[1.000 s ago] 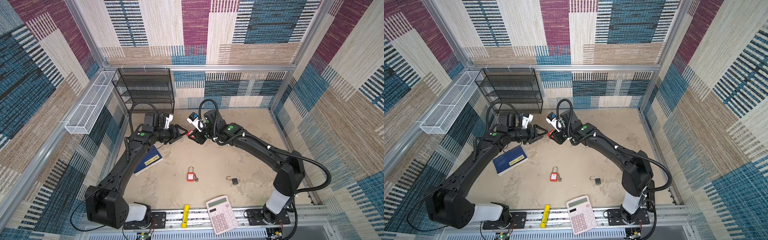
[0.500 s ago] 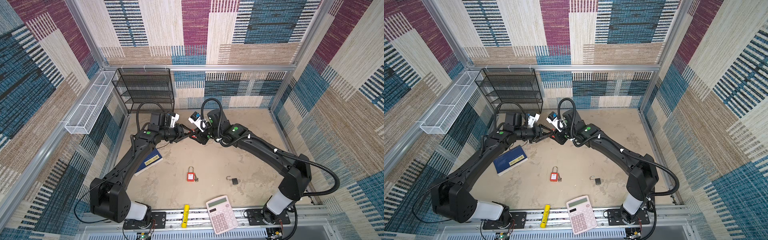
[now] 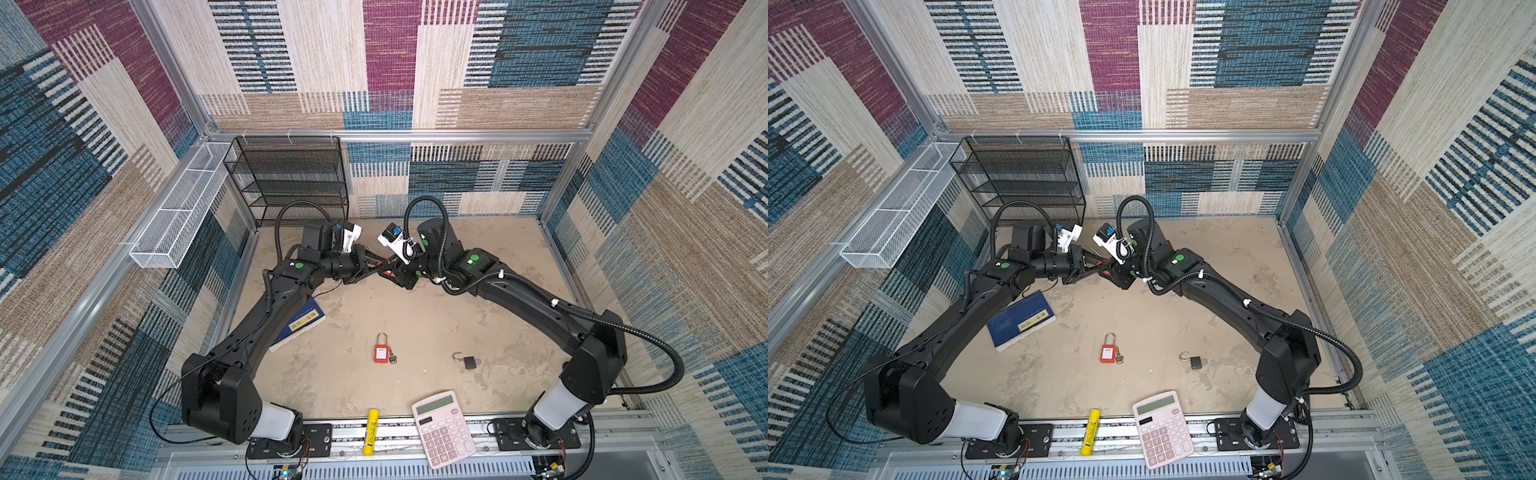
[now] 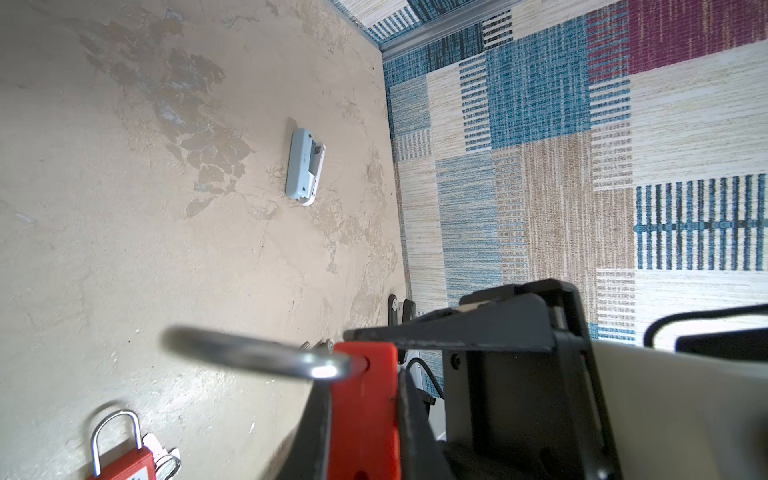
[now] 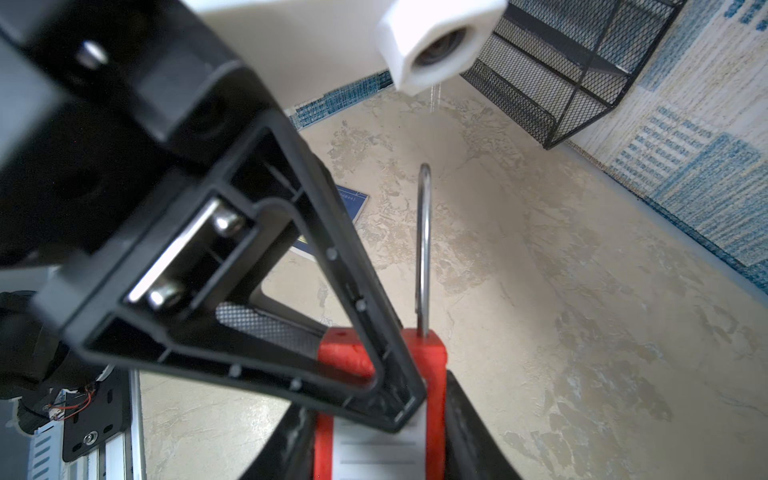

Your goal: Lock with the key

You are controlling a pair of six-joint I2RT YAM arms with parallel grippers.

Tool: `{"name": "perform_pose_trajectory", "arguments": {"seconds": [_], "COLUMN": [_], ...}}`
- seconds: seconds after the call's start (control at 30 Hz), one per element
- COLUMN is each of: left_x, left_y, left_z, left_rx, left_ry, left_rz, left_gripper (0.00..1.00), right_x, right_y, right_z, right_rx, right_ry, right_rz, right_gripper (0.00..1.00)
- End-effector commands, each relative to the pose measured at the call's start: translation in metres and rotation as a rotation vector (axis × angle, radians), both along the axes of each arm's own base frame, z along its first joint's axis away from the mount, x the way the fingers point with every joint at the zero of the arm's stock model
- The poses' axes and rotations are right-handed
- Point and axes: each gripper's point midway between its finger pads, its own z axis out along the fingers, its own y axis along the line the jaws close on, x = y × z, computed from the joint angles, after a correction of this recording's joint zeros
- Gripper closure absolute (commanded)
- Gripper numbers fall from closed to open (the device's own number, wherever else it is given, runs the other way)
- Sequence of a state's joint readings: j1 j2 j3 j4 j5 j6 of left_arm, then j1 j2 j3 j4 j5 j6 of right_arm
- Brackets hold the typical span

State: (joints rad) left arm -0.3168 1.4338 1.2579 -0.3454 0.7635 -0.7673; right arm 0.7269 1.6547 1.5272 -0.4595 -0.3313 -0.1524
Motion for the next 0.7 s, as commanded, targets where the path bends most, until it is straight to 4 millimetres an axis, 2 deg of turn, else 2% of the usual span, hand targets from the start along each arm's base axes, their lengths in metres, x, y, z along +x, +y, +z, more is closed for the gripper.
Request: {"name": "perform_pose_trajectory", "arguments": {"seconds": [0.0,0.03,0.07,0.33,0.43,0.67], "left_x": [0.004,0.004,0.004,0.005,0.005,-0.001], "left_y": [0.001,0.001,0.002,0.001,-0.002,-0.005], "left_z": [0.007,0.009,0.011,0.021,0.035,0.083], "left_rx": [-0.008,-0.014,-0.019,-0.070,-0.136,-0.266], "left_ry": [-0.046,-0.056,-0.066,-0.121,-0.202,-0.476], "left_rz": [0.018,0.024,0.028,0.043,0.037,0.041], "left_gripper": [1.00,1.00,1.00,1.00,1.00,1.00], "right_x": [-0.001,-0.001,0.000,0.002,-0.001,-0.010], "right_y": [0.004,0.004,0.002,-0.012,-0.025,-0.065], "right_z": [0.015,0.016,0.016,0.032,0.052,0.121], "right_rx": [0.043,0.042,0.042,0.066,0.151,0.483], "right_ry": [-0.048,-0.049,-0.049,-0.088,-0.088,-0.049], "right_rz": [0.025,0.019,0.011,-0.065,-0.093,-0.071], "right_gripper": [0.53,0.45,0.43,0.29,0.26,0.24]}}
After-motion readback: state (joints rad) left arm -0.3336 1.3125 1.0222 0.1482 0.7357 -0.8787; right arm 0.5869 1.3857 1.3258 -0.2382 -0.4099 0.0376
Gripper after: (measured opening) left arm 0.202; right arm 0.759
